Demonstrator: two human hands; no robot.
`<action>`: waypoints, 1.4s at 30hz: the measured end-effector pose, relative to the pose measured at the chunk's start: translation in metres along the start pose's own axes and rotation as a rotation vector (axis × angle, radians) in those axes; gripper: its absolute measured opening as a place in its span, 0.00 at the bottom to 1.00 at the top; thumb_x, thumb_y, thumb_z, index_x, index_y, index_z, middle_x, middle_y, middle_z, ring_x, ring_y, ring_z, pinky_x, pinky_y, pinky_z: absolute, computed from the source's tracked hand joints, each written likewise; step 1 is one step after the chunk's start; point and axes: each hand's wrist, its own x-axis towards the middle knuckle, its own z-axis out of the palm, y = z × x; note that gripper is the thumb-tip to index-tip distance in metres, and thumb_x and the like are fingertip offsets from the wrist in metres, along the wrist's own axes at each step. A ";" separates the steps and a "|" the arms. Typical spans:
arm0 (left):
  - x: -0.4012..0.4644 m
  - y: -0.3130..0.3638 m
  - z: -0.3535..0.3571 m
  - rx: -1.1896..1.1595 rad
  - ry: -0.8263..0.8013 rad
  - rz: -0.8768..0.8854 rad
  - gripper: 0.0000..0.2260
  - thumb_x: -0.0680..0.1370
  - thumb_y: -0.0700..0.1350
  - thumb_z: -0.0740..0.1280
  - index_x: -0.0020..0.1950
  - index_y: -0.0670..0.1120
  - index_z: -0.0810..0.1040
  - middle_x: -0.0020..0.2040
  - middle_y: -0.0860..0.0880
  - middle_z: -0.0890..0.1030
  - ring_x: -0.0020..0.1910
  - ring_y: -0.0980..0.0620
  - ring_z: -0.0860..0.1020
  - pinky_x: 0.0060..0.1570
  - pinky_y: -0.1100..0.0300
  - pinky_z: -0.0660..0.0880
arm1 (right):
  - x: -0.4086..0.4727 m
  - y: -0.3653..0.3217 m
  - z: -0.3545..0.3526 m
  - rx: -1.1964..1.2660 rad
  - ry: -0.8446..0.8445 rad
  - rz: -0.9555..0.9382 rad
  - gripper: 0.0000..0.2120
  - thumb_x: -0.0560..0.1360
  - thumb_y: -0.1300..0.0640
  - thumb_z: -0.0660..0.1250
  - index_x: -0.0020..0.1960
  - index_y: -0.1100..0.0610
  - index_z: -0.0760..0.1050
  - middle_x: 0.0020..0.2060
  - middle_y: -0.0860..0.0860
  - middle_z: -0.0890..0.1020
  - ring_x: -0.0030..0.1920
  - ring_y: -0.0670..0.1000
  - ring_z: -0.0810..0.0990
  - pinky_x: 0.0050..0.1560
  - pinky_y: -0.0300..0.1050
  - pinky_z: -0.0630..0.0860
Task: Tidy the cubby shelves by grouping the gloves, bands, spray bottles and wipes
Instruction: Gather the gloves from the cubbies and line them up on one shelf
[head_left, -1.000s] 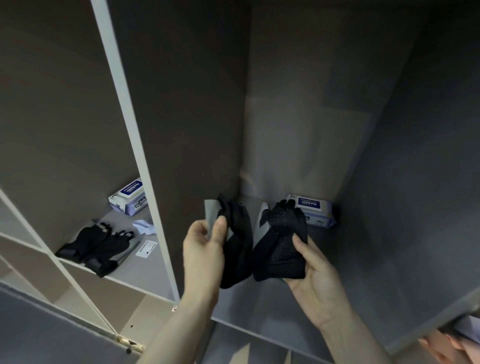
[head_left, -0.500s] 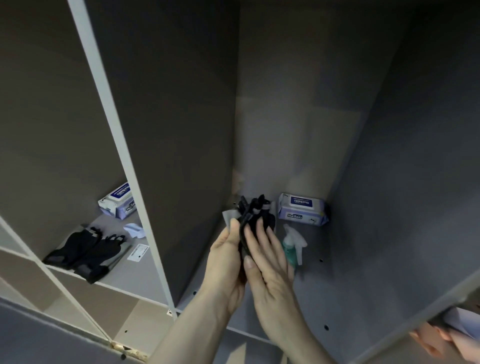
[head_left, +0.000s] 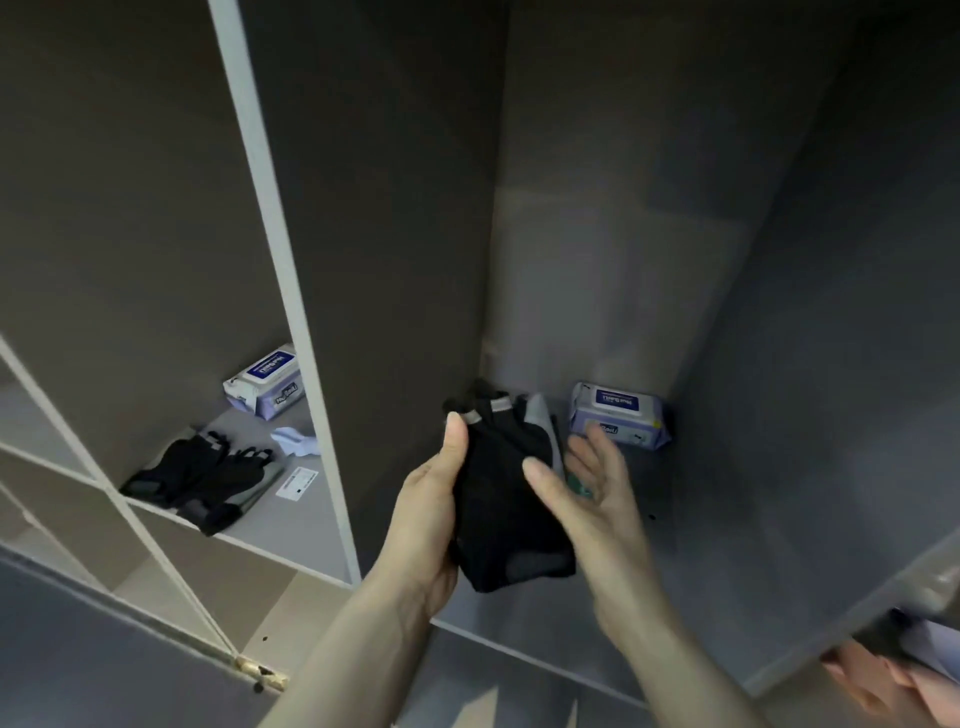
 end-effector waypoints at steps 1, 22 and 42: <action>-0.002 0.001 -0.001 0.015 -0.018 -0.035 0.22 0.71 0.64 0.66 0.49 0.48 0.86 0.51 0.43 0.85 0.51 0.47 0.84 0.45 0.57 0.81 | 0.005 -0.005 -0.002 0.108 -0.114 0.106 0.37 0.61 0.43 0.76 0.69 0.48 0.72 0.64 0.46 0.78 0.64 0.45 0.76 0.62 0.41 0.72; -0.025 0.038 -0.095 0.259 -0.194 0.372 0.27 0.77 0.36 0.64 0.73 0.56 0.67 0.72 0.53 0.71 0.72 0.52 0.67 0.73 0.47 0.61 | -0.003 -0.017 0.082 0.432 -0.313 0.186 0.20 0.70 0.48 0.70 0.59 0.55 0.81 0.56 0.57 0.83 0.57 0.56 0.82 0.57 0.53 0.78; -0.021 0.113 -0.325 0.428 -0.328 -0.002 0.36 0.75 0.29 0.67 0.74 0.60 0.62 0.59 0.38 0.80 0.56 0.41 0.80 0.45 0.52 0.81 | -0.028 0.056 0.283 0.308 0.101 0.243 0.09 0.75 0.61 0.67 0.54 0.52 0.81 0.49 0.51 0.86 0.49 0.50 0.85 0.43 0.43 0.77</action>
